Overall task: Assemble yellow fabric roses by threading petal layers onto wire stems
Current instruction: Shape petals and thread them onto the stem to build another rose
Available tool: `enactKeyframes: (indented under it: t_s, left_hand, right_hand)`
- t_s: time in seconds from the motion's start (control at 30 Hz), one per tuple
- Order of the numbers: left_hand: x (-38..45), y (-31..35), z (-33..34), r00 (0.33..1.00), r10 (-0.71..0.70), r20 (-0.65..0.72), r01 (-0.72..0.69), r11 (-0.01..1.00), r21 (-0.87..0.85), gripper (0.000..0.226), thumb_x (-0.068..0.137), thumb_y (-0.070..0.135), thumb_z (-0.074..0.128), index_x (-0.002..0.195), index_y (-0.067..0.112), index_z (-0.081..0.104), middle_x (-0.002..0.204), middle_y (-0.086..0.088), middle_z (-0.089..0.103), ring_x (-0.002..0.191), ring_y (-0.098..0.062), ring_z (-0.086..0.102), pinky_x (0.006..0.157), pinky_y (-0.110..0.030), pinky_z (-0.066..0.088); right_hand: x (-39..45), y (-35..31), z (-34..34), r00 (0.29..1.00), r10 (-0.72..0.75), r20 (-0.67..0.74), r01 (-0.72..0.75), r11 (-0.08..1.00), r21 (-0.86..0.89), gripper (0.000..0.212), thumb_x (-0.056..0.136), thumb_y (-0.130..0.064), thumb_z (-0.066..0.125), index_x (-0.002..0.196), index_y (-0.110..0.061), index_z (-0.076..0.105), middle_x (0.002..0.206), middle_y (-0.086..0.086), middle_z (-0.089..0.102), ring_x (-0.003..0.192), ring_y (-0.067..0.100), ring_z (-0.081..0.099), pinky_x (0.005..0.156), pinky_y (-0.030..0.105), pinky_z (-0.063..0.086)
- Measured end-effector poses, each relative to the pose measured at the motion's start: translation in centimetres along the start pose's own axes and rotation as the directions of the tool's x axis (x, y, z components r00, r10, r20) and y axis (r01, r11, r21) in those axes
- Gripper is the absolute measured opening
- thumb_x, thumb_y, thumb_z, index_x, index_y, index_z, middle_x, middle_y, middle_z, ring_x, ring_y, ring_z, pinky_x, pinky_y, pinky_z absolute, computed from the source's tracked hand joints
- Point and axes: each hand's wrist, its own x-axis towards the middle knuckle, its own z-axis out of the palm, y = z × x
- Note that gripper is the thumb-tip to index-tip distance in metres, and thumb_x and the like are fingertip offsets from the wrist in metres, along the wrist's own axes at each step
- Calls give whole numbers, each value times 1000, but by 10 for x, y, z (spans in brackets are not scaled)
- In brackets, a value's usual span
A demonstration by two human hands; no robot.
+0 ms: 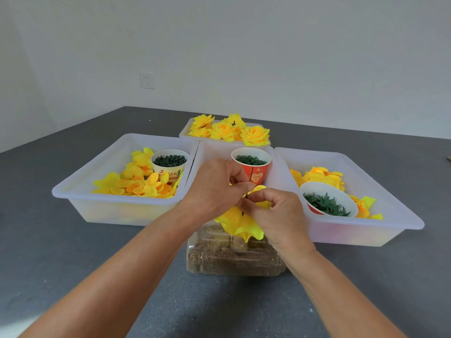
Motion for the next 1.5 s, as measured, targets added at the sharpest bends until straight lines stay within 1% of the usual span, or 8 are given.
enactKeyframes:
  t_s: [0.13, 0.27, 0.5, 0.67, 0.97, 1.2, 1.3, 1.5]
  left_hand:
    - [-1, 2, -1, 1000, -18, 4, 18, 1000, 11, 14, 81, 19, 71, 68, 15, 66, 68, 9, 62, 67, -2, 54, 62, -9, 40]
    - [-1, 3, 0, 1000, -13, -10, 13, 1000, 19, 13, 81, 18, 71, 69, 14, 66, 68, 10, 60, 66, -2, 52, 63, -8, 39]
    - [1, 3, 0, 1000, -5, -10, 5, 999, 36, 16, 82, 18, 69, 68, 18, 62, 68, 10, 58, 60, 3, 51, 57, -6, 37]
    - [0, 3, 1, 1000, 23, -15, -22, 999, 44, 18, 81, 16, 69, 66, 19, 60, 68, 8, 59, 55, 1, 48, 54, -7, 36]
    - [-1, -1, 0, 999, 27, -20, -27, 1000, -2, 17, 81, 15, 70, 66, 16, 63, 63, 13, 57, 56, 12, 50, 55, -5, 37]
    - [-4, -8, -3, 1000, -7, -15, 5, 984, -180, 5, 80, 17, 72, 75, 14, 74, 68, 10, 68, 63, 6, 56, 59, -7, 42]
    - [-12, -17, -3, 987, -76, -138, 35, 960, -279, 9, 86, 15, 65, 85, 16, 74, 77, 6, 70, 73, -6, 62, 69, -18, 47]
    - [-34, -36, 2, 889, -287, -357, 200, 944, -262, 29, 87, -6, 52, 83, 21, 60, 78, 10, 62, 76, -6, 59, 64, -8, 42]
  right_hand:
    - [-5, -10, 13, 980, -14, -200, -32, 974, -223, 23, 69, -41, 78, 58, -26, 64, 68, -11, 55, 83, 17, 51, 68, 29, 36]
    - [-9, -12, 20, 964, -122, -237, 36, 940, -339, 23, 73, -32, 76, 64, -13, 67, 70, -7, 51, 87, 19, 41, 78, 39, 38]
    - [-17, -1, 35, 872, -206, -444, 132, 972, -194, 22, 69, -13, 80, 56, -10, 62, 61, -15, 47, 75, 17, 44, 66, 34, 40]
    - [-16, 8, 41, 841, -210, -499, 203, 977, -69, 17, 68, -24, 71, 58, -13, 63, 64, -23, 49, 76, 18, 53, 68, 28, 40]
    - [-17, 6, 34, 866, -236, -442, 198, 971, -130, 15, 69, -22, 77, 62, -13, 67, 65, -25, 48, 77, 20, 55, 70, 29, 41]
    - [-4, -16, 0, 999, 16, -31, -19, 993, -112, 11, 76, -25, 75, 66, -22, 73, 64, -6, 68, 68, 17, 62, 65, 32, 50]
    - [0, -21, -7, 999, 4, 36, 2, 985, -175, 15, 77, -22, 75, 63, -23, 70, 65, -7, 67, 69, 16, 62, 65, 29, 48]
    - [4, -21, -9, 998, -19, 52, 28, 983, -182, 14, 78, -20, 75, 65, -18, 69, 68, -5, 66, 70, 14, 60, 64, 27, 44]
